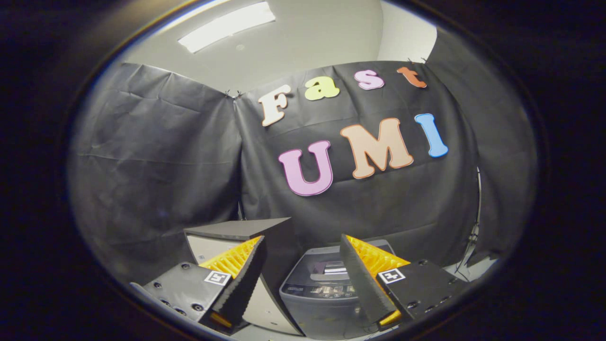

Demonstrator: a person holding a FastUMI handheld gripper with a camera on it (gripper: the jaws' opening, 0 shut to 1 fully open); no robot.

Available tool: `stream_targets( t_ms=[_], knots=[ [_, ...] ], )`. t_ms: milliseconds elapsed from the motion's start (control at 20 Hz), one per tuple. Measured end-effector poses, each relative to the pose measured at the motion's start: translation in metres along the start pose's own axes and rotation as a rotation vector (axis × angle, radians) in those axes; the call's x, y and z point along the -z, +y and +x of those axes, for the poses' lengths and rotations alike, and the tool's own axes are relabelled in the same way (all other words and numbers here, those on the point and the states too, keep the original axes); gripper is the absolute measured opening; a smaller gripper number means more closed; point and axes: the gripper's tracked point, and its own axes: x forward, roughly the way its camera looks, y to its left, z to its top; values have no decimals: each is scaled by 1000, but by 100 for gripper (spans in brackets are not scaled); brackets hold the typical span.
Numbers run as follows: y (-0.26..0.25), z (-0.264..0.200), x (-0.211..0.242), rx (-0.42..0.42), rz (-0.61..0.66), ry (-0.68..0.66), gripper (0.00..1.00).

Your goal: Put the clothes into the washing machine and then close the washing machine lid.

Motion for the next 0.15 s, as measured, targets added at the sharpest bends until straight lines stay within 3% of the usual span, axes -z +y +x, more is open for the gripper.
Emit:
stream_targets(
  t_ms=[150],
  knots=[
    [-3, 4, 7, 5, -5, -1, 97]
  ],
)
